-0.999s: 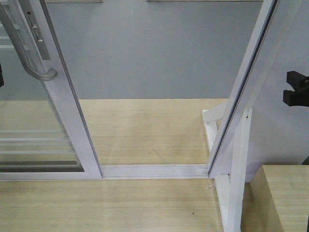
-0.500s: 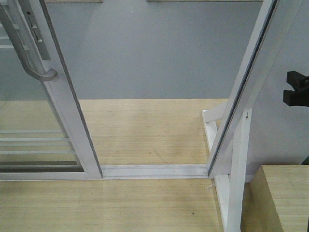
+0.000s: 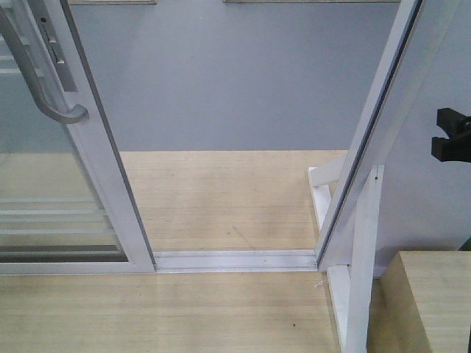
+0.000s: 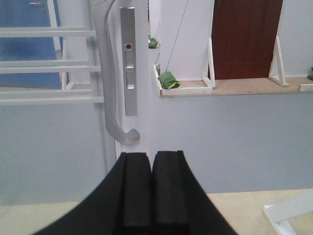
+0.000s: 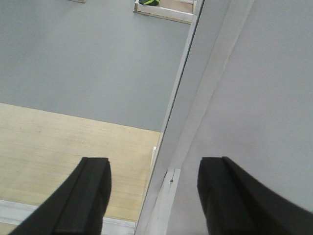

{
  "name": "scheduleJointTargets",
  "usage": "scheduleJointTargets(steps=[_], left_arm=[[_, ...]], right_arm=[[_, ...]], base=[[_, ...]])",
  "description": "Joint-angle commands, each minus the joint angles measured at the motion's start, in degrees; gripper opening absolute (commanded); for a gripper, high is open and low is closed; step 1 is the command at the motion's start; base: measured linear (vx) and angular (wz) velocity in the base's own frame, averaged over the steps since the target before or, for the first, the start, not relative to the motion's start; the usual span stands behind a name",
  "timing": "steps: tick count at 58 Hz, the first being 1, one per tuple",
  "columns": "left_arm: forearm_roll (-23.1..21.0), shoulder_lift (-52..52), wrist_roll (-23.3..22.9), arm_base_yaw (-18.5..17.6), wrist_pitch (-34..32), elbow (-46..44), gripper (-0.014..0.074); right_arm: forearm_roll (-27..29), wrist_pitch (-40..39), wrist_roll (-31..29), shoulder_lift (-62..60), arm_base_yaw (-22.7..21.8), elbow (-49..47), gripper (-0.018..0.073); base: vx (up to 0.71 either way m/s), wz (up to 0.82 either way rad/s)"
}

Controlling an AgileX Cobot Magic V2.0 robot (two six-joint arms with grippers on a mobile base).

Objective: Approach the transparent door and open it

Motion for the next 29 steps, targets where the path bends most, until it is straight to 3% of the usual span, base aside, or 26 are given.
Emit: scheduleJointTargets(steps=[1, 10, 29], left_arm=[[0.02, -4.3, 0.35, -0.26, -4.73, 1.76, -0.0008], [-0.11, -13.34, 0.35, -0.32, -5.04, 7.88, -0.0008], [-0.05, -11.44, 0.35, -0.46, -1.05, 8.51, -0.0008]], right_arm=[[0.08, -4.47, -0.03, -0.54, -0.39, -1.57, 0.0455], [0.08, -4.47, -0.03, -0.54, -0.39, -1.57, 0.0455], [0.08, -4.27, -0.03, -0.54, -0.39, -1.57, 0.0455]], base=[[0.0, 0.0], [0.0, 0.0], [0.0, 0.0]])
